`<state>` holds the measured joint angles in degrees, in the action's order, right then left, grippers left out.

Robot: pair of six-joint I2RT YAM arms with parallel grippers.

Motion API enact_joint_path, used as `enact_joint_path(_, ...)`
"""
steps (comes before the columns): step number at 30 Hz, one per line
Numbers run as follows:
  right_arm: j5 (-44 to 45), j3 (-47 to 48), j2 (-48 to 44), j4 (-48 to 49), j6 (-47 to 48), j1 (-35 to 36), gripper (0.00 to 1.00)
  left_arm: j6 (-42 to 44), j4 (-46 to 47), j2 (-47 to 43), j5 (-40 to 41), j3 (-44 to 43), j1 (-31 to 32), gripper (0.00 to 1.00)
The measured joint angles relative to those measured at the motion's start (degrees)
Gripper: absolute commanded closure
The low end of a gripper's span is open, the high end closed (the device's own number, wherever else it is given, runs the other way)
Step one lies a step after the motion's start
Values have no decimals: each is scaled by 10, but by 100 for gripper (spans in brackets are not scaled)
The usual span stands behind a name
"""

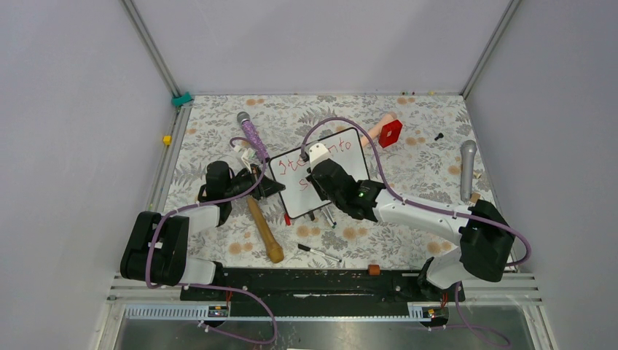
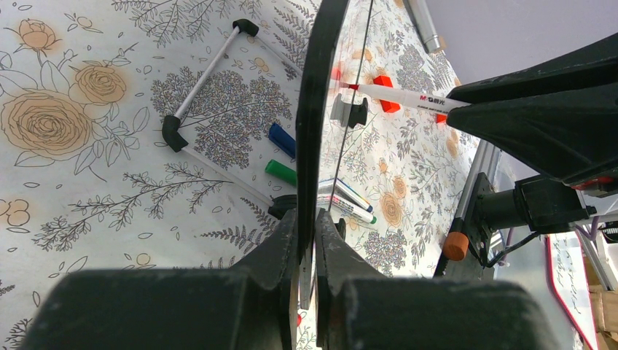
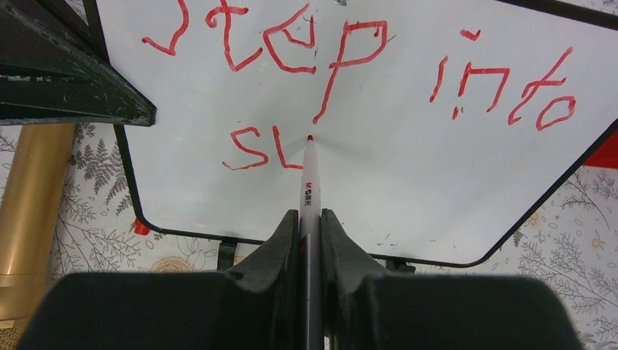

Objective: Write a sentence on the whiteboard

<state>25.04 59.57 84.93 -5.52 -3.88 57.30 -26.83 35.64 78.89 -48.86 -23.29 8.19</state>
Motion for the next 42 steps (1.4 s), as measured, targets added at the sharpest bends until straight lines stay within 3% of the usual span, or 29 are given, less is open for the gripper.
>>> enact_joint_path(42, -6, -14, -9, -27, -19, -4, 100, 0, 0, 0, 0, 0, 0, 100)
